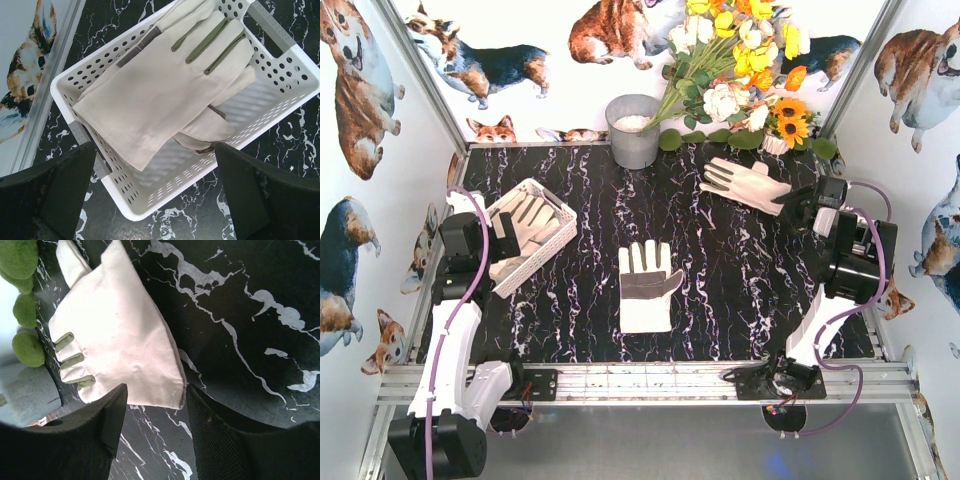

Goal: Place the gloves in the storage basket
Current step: Pick up the glove at the corner of the board.

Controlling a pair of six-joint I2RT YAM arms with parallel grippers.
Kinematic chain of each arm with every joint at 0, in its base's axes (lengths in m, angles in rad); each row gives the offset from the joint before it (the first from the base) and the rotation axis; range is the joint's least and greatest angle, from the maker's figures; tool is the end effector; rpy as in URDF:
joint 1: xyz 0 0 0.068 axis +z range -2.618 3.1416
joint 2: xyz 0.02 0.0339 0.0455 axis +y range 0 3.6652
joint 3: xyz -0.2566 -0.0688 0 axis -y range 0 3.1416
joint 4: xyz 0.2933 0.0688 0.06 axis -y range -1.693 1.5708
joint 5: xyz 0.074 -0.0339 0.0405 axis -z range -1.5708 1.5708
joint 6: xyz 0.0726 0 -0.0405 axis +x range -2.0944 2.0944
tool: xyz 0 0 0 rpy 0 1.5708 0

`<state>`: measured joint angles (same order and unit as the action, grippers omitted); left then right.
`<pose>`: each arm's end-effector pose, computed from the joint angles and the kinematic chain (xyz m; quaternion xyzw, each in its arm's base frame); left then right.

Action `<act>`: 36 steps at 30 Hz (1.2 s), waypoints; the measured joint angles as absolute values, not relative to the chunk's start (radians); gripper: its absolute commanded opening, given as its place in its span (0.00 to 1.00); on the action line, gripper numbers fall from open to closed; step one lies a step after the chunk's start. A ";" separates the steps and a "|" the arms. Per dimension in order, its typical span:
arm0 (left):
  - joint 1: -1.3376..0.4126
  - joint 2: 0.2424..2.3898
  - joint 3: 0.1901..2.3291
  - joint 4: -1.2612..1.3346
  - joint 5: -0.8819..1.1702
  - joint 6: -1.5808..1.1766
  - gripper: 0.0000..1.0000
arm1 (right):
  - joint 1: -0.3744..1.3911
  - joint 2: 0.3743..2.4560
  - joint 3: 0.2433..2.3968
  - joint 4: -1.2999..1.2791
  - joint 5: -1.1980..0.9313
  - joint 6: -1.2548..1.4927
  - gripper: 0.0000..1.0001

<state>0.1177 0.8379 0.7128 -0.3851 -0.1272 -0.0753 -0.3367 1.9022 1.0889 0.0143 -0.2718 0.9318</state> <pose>0.2713 0.0413 0.2558 -0.1149 0.8538 0.0655 0.5035 0.4302 -0.1299 0.0811 0.5029 0.7696 0.2293 0.3197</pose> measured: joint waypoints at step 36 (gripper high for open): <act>0.132 0.834 0.710 -0.340 0.098 -0.070 1.00 | -0.331 1.258 0.715 0.088 -0.347 0.828 0.00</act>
